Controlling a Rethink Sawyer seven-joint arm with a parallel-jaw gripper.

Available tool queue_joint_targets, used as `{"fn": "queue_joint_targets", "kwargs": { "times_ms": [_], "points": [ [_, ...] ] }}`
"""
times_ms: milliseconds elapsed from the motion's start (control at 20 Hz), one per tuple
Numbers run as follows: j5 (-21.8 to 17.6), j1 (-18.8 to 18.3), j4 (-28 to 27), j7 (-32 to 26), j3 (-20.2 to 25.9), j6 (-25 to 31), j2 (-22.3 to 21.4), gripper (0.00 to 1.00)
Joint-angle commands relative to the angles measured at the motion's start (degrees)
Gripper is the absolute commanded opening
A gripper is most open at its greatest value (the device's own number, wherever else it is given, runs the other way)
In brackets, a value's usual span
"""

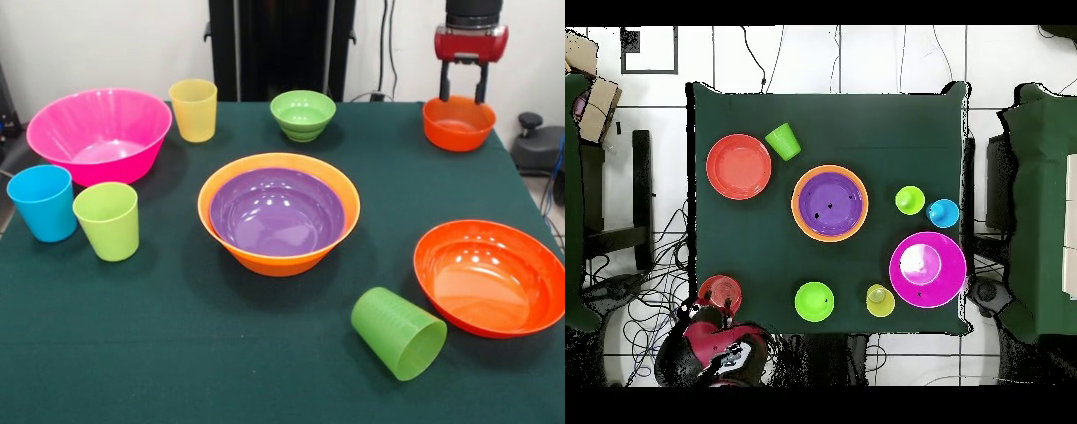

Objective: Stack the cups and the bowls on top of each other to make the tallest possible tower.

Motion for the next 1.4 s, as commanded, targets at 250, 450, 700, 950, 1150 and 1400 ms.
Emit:
{"fn": "queue_joint_targets", "kwargs": {
  "times_ms": [250,450,700,950,1150,1400],
  "points": [
    [-2.23,0.81,6.98,8.88,1.63,-5.6,2.3,1.0],
    [-2.13,0.35,5.95,8.33,1.34,-7.46,4.8,1.0],
    [-2.25,-1.41,6.51,8.14,2.27,-6.52,3.88,1.0],
    [-0.54,-5.65,8.89,8.13,3.09,0.53,-3.58,1.0],
    [16.12,3.91,5.96,10.83,-10.83,27.08,-14.02,1.0],
    [17.98,3.89,3.58,15.58,-13.79,36.99,-17.57,1.0]
  ]
}}
